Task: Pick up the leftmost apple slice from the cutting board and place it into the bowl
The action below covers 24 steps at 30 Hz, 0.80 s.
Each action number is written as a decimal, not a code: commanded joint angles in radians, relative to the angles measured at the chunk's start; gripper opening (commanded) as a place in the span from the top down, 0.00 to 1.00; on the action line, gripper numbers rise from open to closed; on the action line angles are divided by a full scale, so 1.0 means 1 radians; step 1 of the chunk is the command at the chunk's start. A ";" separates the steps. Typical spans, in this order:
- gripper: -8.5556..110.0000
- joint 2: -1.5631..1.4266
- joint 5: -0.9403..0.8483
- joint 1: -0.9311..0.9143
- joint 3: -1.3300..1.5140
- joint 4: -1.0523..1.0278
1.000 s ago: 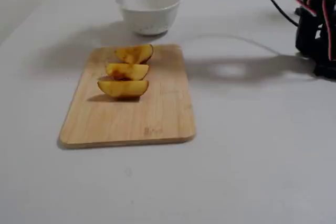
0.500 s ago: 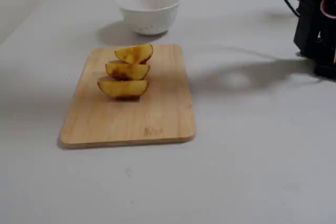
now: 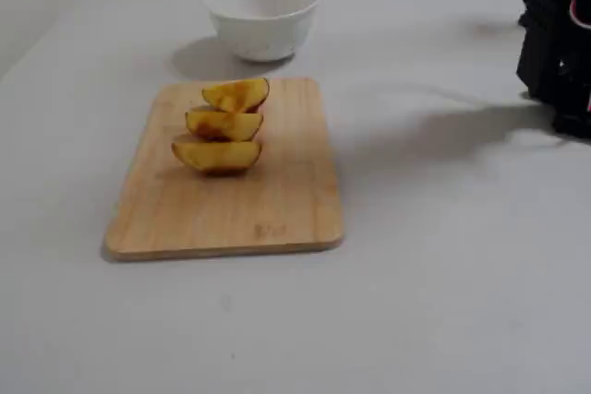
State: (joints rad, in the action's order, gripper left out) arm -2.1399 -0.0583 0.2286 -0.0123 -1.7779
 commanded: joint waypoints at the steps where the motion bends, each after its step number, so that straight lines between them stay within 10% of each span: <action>1: 0.93 -0.265 0.071 0.023 0.233 -0.028; 11: 0.93 -1.152 0.126 0.026 1.792 0.413; 24: 0.93 -1.186 0.044 -0.121 2.711 0.844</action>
State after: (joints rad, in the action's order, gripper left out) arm -3.3103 0.0123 0.1641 2.4927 -1.0999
